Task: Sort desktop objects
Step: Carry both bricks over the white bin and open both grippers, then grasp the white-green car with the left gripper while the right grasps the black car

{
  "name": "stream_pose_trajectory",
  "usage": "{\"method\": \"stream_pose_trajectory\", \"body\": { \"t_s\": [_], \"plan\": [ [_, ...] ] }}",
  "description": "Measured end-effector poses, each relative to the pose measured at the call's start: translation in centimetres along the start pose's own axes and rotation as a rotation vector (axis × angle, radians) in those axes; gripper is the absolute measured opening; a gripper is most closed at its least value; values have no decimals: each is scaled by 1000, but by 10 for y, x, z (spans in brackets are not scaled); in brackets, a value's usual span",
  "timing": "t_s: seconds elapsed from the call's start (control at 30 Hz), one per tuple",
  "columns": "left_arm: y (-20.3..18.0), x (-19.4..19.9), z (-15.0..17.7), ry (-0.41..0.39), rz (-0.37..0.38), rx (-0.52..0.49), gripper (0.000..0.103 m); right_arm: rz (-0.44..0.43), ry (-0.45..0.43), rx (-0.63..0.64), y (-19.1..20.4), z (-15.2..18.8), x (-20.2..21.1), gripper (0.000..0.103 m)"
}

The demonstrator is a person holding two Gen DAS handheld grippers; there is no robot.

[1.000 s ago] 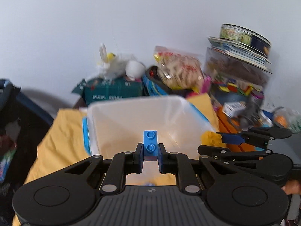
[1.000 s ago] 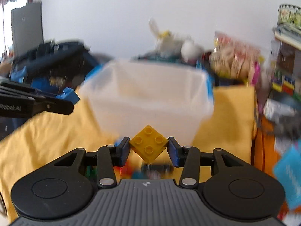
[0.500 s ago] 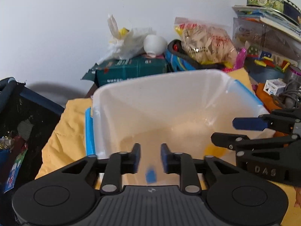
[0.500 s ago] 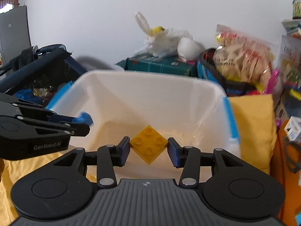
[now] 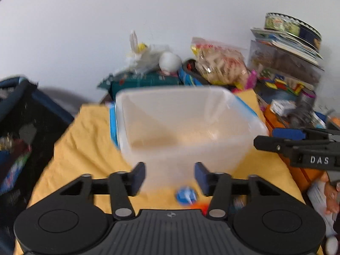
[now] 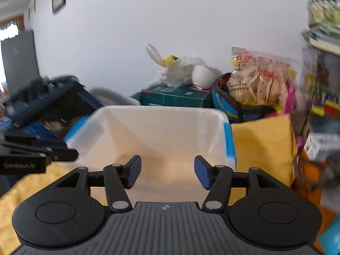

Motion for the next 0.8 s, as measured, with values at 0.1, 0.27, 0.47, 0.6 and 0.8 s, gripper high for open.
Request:
{"method": "stream_pose_trajectory", "body": {
  "t_s": [0.1, 0.27, 0.47, 0.6, 0.8],
  "plan": [
    [-8, -1, 49, 98, -14, 4, 64, -38, -4, -19, 1, 25, 22, 72],
    [-27, -11, 115, 239, -53, -73, 65, -78, 163, -16, 6, 94, 19, 70],
    [-39, -9, 125, 199, 38, -85, 65, -111, 325, -28, 16, 162, 15, 49],
    [-52, -22, 119, 240, 19, -223, 64, -73, 303, 199, 44, 163, 18, 46],
    [-66, -33, 109, 226, -50, -443, 60, -41, 290, 478, 75, 166, 7, 44]
  ]
}}
Point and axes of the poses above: each gripper's, at about its wrist camera, not at the fingertips, and x roughly against the way its jaws point, y to its left, z to its underside, the point moved 10 cm from there along -x, roughly the way its jaws point, and after that the axes turned 8 degrees about y, right-handed, at the moved point
